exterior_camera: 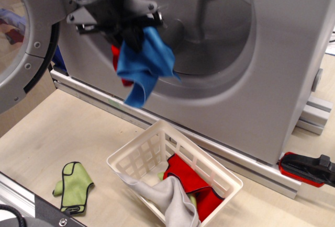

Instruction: Put clothes in laundry machine

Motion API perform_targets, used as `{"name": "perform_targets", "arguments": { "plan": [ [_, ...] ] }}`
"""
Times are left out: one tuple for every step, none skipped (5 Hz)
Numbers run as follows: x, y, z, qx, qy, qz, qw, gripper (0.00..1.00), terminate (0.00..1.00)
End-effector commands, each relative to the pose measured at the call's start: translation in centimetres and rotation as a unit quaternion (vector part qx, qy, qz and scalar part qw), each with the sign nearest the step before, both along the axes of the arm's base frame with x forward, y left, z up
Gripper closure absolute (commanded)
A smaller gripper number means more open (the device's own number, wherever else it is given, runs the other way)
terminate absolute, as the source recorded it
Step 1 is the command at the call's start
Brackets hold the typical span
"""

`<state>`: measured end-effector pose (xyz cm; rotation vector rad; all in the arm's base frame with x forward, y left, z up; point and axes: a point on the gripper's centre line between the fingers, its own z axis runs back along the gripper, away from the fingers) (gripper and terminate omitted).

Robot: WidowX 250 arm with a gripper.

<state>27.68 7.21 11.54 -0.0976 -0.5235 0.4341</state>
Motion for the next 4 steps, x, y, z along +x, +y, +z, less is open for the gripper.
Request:
{"name": "perform_targets", "arguments": {
  "plan": [
    [4.0,0.7,0.9,0.030,-0.055,0.001,0.9981,1.00,0.00],
    [5.3,0.1,0.3,0.045,-0.078,-0.005,0.9959,1.00,0.00],
    [7.0,-0.2,-0.4,0.057,-0.079,0.010,0.9952,1.00,0.00],
    [9.0,-0.3,-0.9,0.057,-0.074,0.030,0.9952,1.00,0.00]
  ]
}}
